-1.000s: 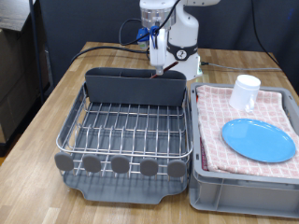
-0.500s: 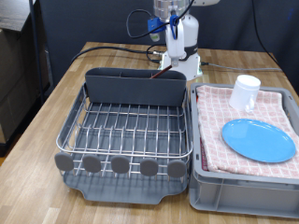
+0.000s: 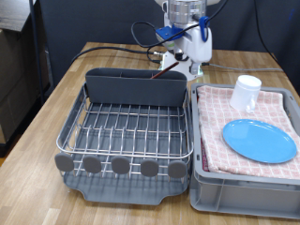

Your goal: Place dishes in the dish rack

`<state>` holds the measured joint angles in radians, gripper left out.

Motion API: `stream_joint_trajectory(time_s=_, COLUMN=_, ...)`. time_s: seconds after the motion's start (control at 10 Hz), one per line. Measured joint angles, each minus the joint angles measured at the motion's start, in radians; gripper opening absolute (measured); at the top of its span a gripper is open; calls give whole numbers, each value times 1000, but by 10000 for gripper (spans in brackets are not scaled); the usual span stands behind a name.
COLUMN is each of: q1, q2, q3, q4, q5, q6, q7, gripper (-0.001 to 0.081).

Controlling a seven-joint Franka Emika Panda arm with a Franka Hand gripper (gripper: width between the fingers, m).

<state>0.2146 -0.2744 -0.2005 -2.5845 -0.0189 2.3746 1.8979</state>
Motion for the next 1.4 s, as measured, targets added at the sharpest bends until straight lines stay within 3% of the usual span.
stream_joint_trajectory(time_s=0.4, q1=70, q2=56, q3=32, q4=46, q5=-5, q6=45, q7=-142, gripper=803)
stream_joint_trajectory(time_s=0.7, q1=67, q2=57, q3=49, q4=58, q5=-47, q6=46, q7=-118, gripper=803)
stream_joint_trajectory(time_s=1.4, q1=91, q2=126, q3=167, q4=209, q5=-52, q6=-74, q7=-36, gripper=803)
